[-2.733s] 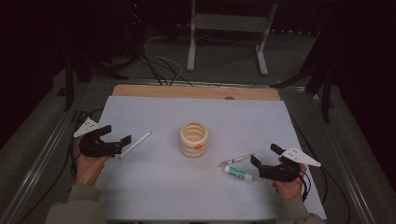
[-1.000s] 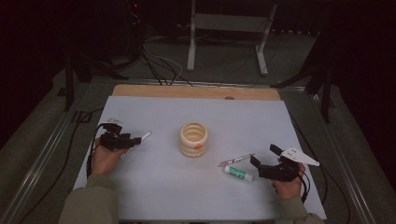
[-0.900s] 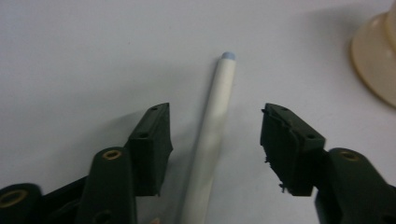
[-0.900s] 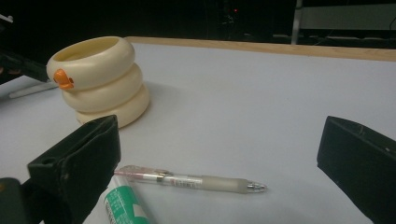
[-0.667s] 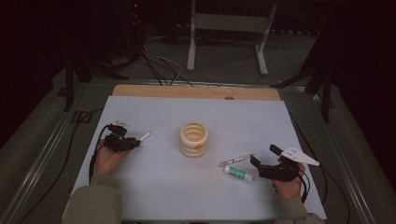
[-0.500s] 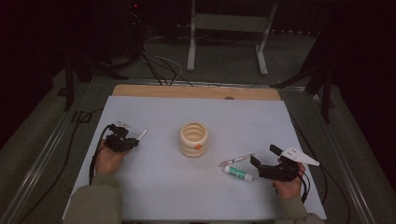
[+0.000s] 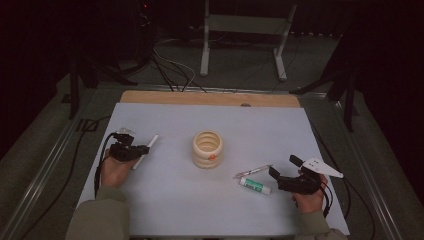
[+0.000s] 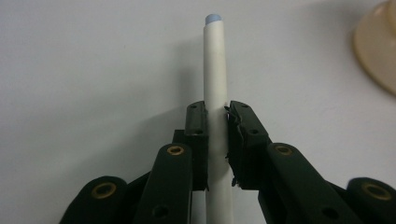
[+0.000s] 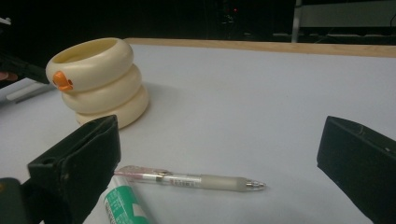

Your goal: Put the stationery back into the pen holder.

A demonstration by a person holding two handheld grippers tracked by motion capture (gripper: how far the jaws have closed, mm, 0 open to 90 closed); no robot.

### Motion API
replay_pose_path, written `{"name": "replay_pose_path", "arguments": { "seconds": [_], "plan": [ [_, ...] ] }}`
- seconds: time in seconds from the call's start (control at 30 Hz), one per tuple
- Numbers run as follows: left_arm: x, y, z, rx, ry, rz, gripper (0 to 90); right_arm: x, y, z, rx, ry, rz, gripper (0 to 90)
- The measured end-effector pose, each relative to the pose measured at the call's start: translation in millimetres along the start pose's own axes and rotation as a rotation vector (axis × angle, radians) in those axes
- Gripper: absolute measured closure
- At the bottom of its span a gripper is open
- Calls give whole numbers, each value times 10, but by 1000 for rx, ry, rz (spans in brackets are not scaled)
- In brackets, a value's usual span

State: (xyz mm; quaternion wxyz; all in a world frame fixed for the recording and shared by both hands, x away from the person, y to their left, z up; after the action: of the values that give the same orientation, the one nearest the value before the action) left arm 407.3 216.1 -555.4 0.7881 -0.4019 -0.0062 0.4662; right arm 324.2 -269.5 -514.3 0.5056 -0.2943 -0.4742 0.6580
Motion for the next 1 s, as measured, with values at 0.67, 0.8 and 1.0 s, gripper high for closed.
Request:
{"name": "replay_pose_path", "arguments": {
  "seconds": [0.67, 0.8, 1.0],
  "plan": [
    [-165, -65, 207, -71, 18, -25, 794, 9, -1, 6, -1, -2, -5, 0],
    [-197, -80, 225, -87, 27, -21, 794, 11, -4, 9, -4, -4, -4, 0],
    [-289, -119, 255, -125, 54, -24, 794, 8, -3, 9, -4, -3, -5, 0]
  ]
}}
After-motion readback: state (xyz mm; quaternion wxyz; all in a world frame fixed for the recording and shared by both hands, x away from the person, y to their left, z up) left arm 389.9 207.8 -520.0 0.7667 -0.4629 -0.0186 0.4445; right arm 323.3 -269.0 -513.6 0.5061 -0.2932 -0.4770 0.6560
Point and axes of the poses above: each handheld gripper's, and its own axes: z roughly backward along the jaws, y roughly out of its underside, x roughly to its left, the point moved 7 cm from there along -z, roughly forward along the jaws, and after that the axes turned 13 degrees about y, right-handed, at the moved point
